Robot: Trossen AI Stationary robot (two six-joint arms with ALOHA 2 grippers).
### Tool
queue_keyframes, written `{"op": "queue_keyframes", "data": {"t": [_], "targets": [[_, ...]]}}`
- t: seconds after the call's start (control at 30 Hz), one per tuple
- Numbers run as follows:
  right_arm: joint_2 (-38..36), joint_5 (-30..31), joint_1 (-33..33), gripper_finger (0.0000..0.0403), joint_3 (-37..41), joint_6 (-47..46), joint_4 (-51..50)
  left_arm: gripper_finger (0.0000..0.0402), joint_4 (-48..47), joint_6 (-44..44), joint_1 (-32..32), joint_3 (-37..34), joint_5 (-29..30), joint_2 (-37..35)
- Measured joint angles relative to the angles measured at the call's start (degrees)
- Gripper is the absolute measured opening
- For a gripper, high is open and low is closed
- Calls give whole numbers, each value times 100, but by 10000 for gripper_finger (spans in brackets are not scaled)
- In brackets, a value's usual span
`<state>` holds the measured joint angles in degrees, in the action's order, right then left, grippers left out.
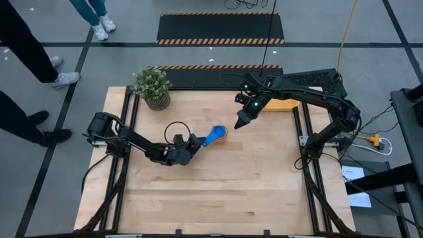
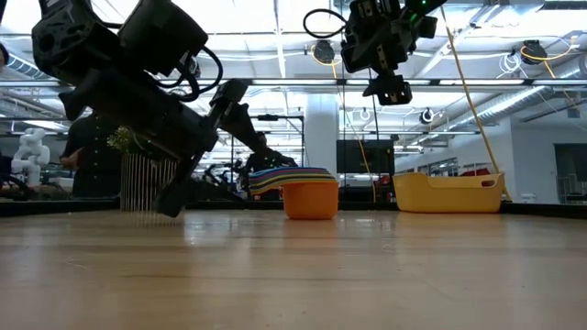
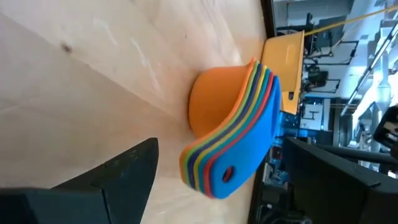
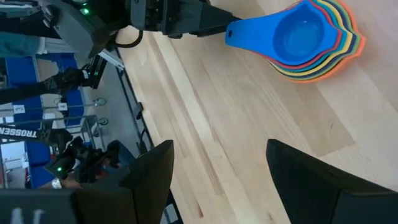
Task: Nest measuring cups in basket
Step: Put the nested measuring cups into the yellow bin
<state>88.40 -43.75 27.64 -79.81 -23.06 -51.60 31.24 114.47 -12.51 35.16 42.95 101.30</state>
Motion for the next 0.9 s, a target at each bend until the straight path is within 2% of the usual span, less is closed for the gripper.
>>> {"op": "queue_keyframes", "data": {"t": [0.1, 0.3, 0.47, 0.77, 0.9], "targets": [[0, 0, 0, 249, 0, 21, 39, 342, 94, 32, 77, 54, 23, 193], [-2, -4, 4, 249, 0, -5, 49, 342, 953, -60, 124, 420, 0, 865], [-2, -141, 4, 249, 0, -7, -9, 342, 988, -128, 83, 842, -7, 1263], [-2, -165, 2, 249, 0, 34, -11, 341, 940, -135, 80, 940, 208, 1327], [-2, -181, 4, 249, 0, 62, -12, 323, 913, -144, 81, 934, 331, 1331]]}}
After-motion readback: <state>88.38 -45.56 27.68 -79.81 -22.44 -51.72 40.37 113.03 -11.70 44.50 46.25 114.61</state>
